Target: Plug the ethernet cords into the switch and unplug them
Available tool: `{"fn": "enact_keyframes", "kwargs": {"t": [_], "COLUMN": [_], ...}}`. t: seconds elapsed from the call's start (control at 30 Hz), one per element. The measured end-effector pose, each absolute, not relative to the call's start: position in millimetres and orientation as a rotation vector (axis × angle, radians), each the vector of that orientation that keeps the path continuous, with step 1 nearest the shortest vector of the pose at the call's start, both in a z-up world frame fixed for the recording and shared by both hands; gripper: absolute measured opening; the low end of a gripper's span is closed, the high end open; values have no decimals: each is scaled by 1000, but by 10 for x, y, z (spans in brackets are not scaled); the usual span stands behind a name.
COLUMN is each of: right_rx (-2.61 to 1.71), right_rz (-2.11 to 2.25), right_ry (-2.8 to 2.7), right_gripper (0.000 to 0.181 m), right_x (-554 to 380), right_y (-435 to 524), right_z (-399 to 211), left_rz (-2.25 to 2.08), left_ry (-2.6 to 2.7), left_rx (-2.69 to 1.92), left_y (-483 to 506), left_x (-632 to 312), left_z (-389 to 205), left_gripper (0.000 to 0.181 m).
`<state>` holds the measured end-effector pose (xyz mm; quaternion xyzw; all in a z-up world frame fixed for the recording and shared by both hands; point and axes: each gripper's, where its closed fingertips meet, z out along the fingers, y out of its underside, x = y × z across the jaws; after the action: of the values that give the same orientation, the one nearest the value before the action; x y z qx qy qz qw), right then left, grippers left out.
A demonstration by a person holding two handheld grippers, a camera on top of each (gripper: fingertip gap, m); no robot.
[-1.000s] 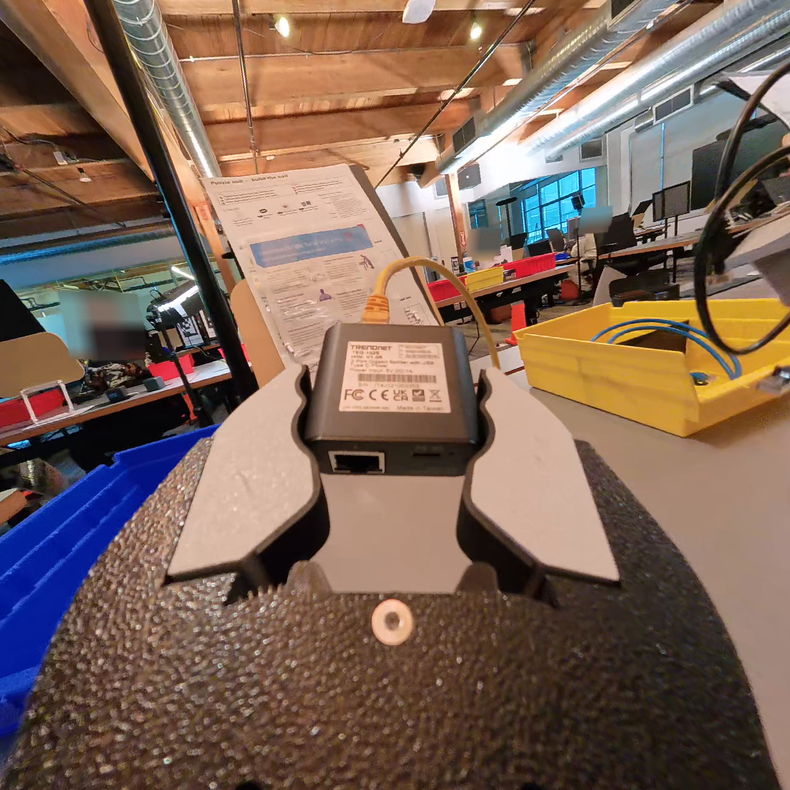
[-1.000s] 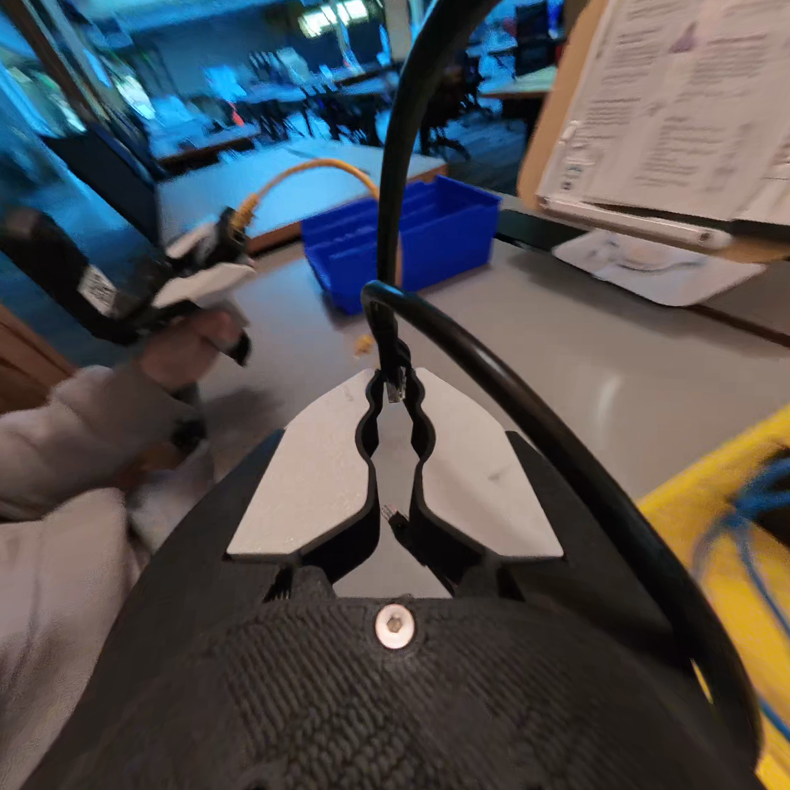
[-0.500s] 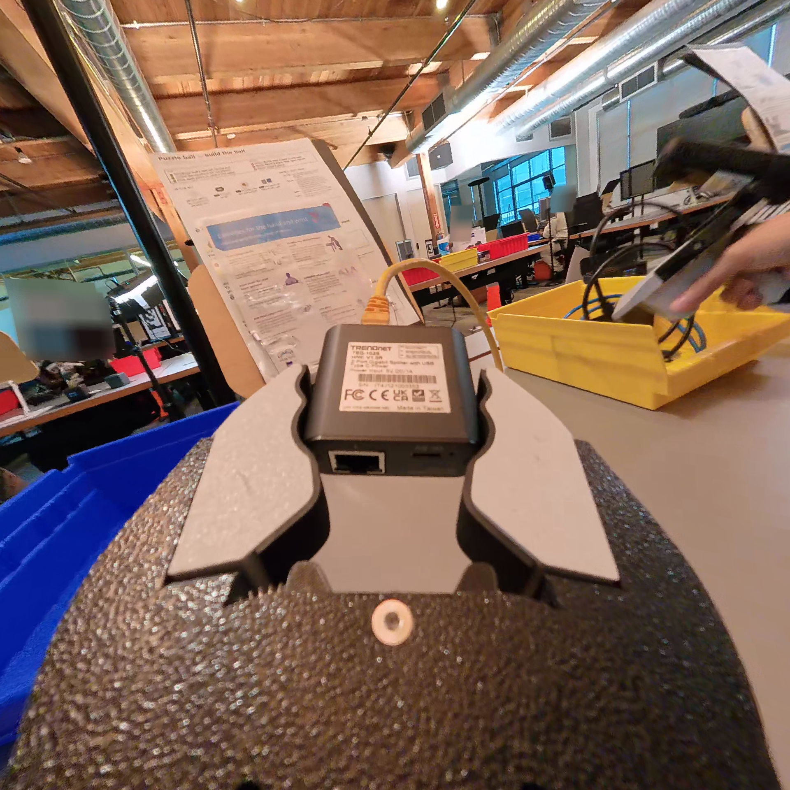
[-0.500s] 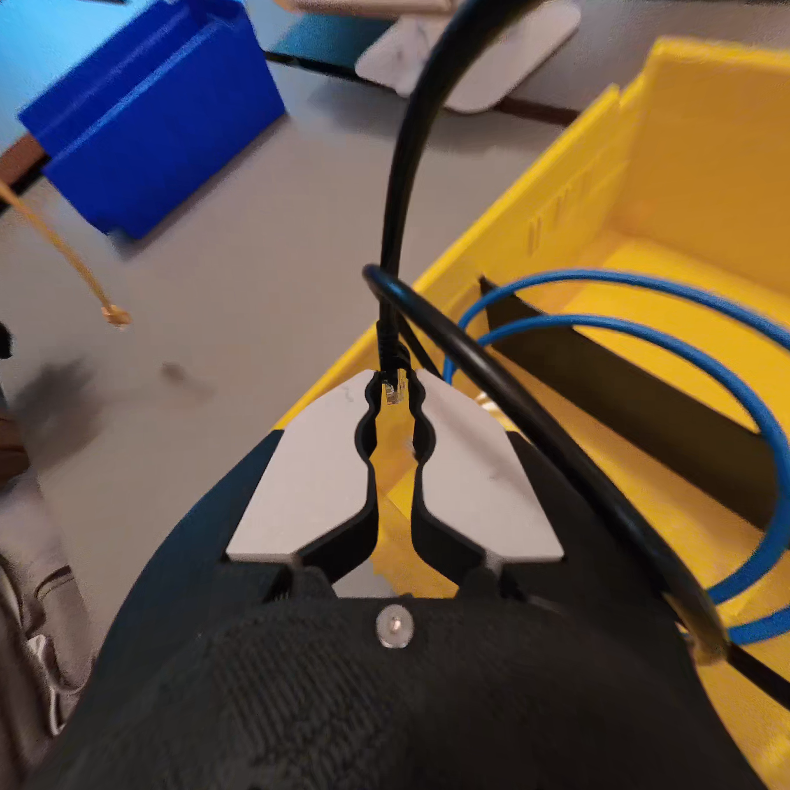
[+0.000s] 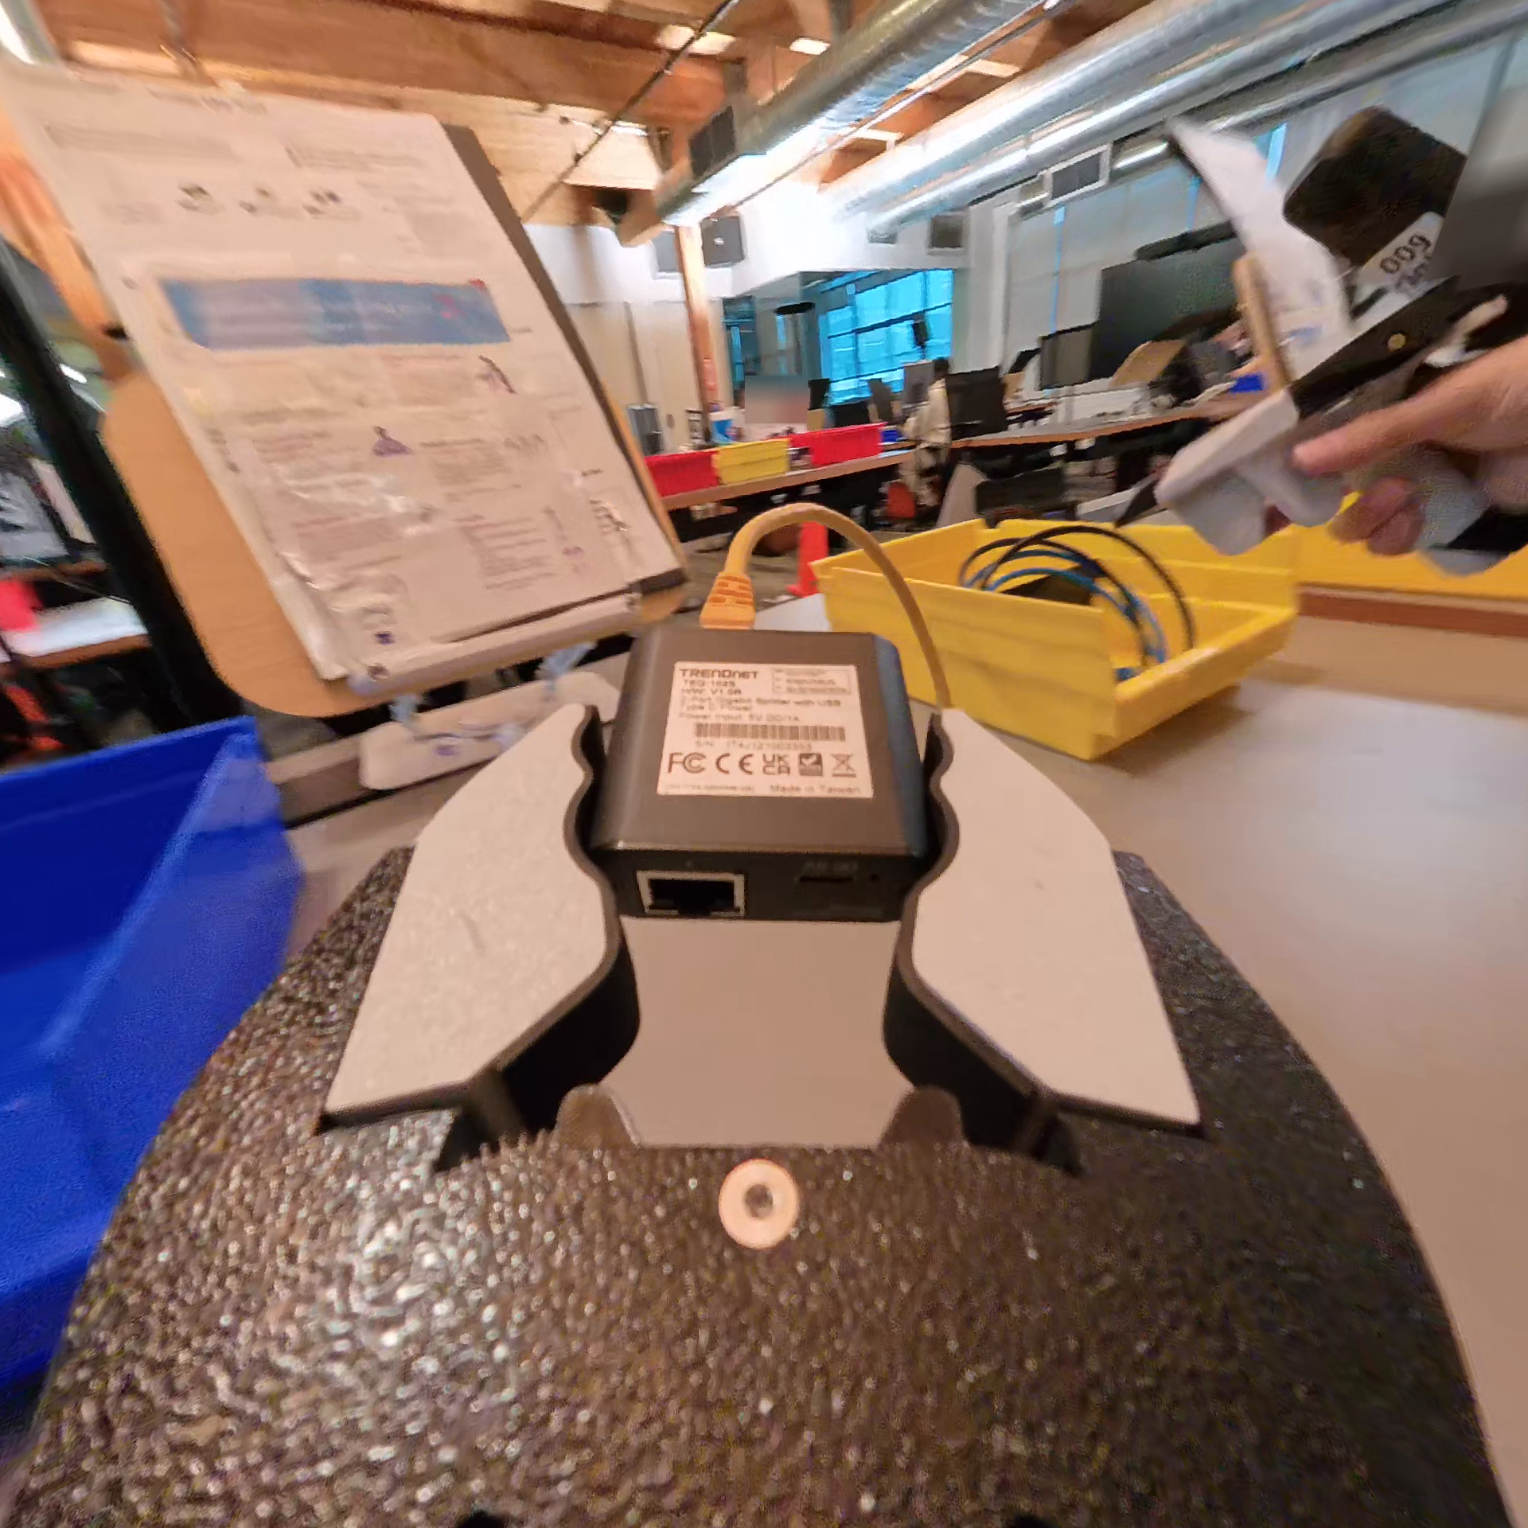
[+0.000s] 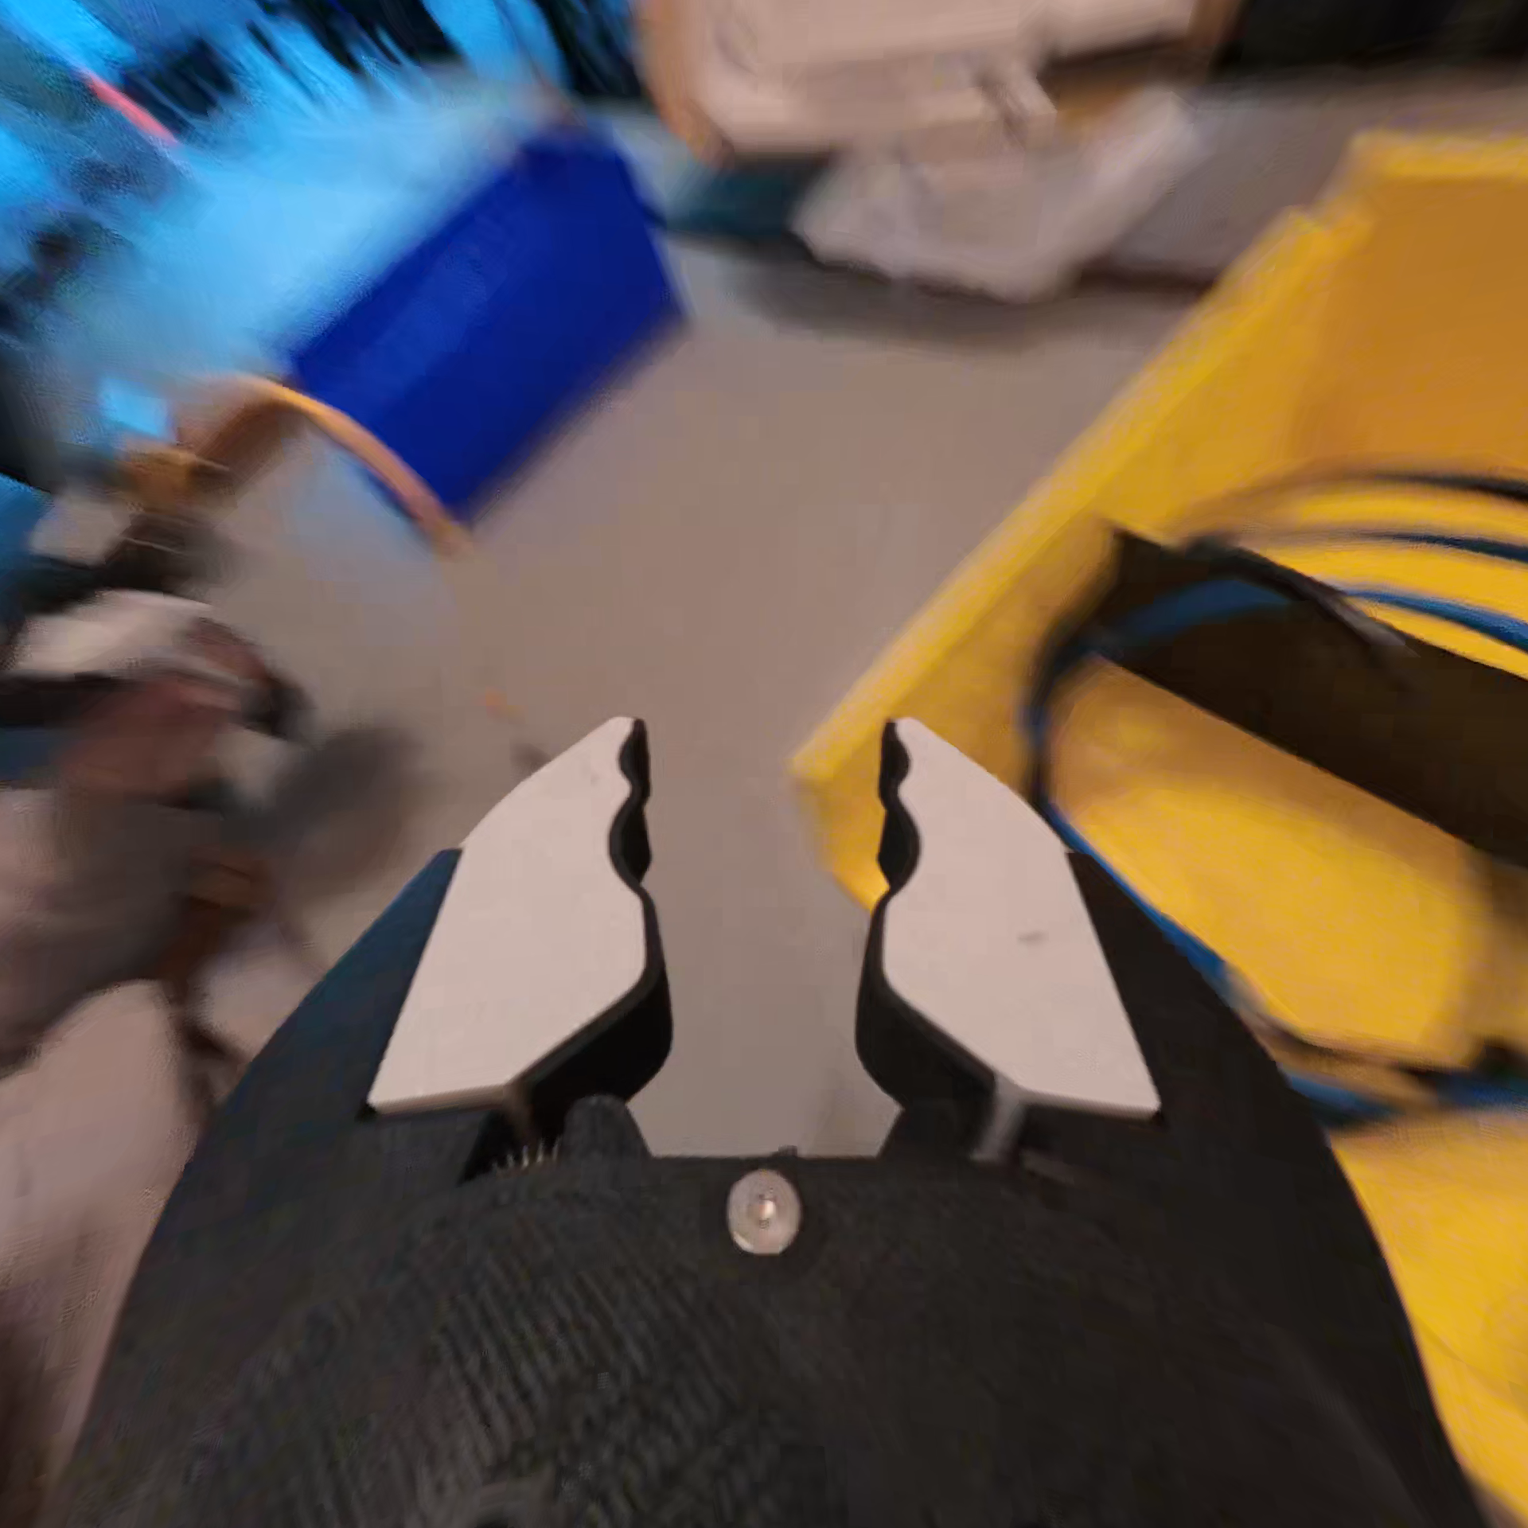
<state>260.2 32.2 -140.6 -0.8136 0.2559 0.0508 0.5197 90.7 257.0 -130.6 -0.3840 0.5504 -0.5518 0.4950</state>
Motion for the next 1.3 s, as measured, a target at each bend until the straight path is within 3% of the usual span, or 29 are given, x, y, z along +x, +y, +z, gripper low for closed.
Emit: {"fn": "enact_keyframes", "kwargs": {"t": [0.03,0.1,0.3,0.47,0.63,1.3], "right_rx": [-1818,-1595,-1442,-1422,-1291,-1144], "right_rz": [207,388,745,843,943,962], "right_ry": [505,329,440,548,625,690], "right_gripper": [48,39,49,48,30,21], "right_x": [2299,1640,771,740,774,828], "right_y": [504,848,1762,1976,1907,1884], "right_z": [-1198,-946,-1240,-1455,-1523,-1460], "left_rz": [-1399,-1522,-1607,-1526,-1447,-1320], "left_ry": [1352,1400,1560,1654,1710,1691], "left_rx": [-943,-974,-933,-778,-725,-685], "left_y": [2519,2414,2231,2055,1905,1774], "left_x": [914,921,862,800,833,885], "left_z": [-1335,-1405,-1542,-1539,-1639,-1669], "left_gripper": [73,73,73,73,73,73]}}
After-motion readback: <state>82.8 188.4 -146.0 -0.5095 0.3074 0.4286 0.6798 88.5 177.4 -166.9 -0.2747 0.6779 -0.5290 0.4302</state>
